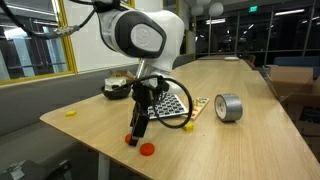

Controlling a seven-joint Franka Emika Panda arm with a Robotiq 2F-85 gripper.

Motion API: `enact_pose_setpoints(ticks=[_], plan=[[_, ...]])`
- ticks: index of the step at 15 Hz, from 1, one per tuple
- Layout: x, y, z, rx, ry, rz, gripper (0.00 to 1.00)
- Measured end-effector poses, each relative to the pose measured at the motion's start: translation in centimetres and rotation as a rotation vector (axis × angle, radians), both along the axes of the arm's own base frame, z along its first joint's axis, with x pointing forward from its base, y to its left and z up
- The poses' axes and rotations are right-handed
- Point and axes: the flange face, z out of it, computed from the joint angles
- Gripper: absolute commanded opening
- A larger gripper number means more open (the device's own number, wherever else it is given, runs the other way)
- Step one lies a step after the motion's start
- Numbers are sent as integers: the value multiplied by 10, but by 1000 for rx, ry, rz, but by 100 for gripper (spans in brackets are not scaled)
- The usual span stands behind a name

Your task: Put the two round orange blocks next to each other in the black bowl one at a time

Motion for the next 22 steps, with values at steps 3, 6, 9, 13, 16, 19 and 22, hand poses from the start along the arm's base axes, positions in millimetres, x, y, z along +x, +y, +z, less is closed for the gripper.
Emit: enact_pose_setpoints(ticks=[3, 6, 9, 13, 16, 19, 22], plan=[[0, 0, 0, 21, -12, -2, 100], [0, 1, 0, 35, -19, -3, 100], [-1, 2, -1, 52, -14, -5, 100], [-5, 4, -2, 83, 13, -16, 100], [-7, 3, -2, 86, 27, -35, 100], [-7, 1, -2, 76, 42, -70, 100], [-7, -1, -2, 57, 55, -104, 100]])
